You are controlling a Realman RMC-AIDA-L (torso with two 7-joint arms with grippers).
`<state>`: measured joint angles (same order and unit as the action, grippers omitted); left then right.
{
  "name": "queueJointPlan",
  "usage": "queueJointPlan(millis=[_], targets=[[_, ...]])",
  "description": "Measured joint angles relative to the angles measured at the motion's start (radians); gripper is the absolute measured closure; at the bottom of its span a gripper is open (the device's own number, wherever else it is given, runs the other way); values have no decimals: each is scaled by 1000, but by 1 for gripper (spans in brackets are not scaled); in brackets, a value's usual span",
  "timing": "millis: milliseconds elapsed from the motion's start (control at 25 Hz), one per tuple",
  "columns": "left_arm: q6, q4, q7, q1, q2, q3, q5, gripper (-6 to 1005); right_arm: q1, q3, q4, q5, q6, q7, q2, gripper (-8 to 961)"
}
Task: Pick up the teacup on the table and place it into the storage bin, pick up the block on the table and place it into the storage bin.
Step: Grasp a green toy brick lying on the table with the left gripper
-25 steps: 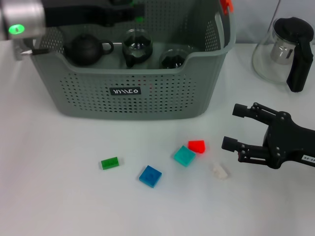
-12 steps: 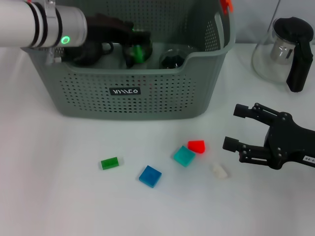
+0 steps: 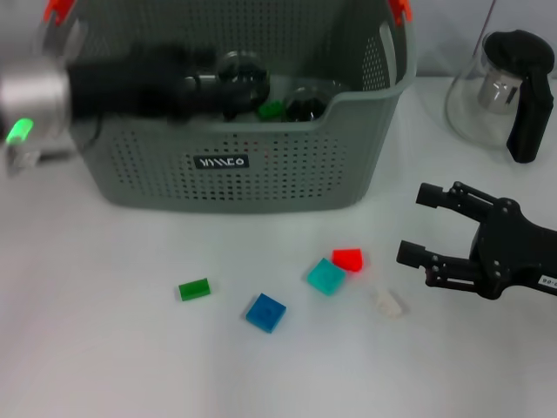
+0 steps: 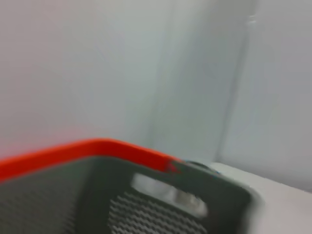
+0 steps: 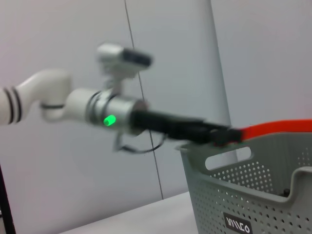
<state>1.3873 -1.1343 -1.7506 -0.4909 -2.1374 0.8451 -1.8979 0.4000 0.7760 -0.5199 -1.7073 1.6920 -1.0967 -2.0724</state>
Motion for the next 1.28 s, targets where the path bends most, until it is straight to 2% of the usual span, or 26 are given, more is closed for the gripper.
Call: queueJointPlan(millis=[80,200,280,320,400,600,800,920,1280], targets=[[114,40,141,50,-9,-63,12,235,0,0,0,0,-2,0,0,6],[246,170,377,102,-13,-144,-6,237,3,0,0,-1,-4,0,1,7],[266,209,438,116,-13,-164,-18,237,4,0,1,-3,-6,0,0,7],[261,286,548,146,-19,-211,-61,238,5,0,1,-3,-6,0,0,7],[237,317,597,164,-23,-239,-97,240,5,0,1,-4,-6,0,0,7],[174,360,624,188,-28,-262,-185,253,4,0,2,-4,-6,0,1,7],[104,406,634,168,-29,-255,-244,276,3,0,1,-5,-9,0,2,7],[65,439,642,151,-29,-254,-248,432,0,0,1,-5,-10,0,2,6],[-22,494,712,129,-32,-243,-251,511,-1,0,2,-5,-11,0,2,6]])
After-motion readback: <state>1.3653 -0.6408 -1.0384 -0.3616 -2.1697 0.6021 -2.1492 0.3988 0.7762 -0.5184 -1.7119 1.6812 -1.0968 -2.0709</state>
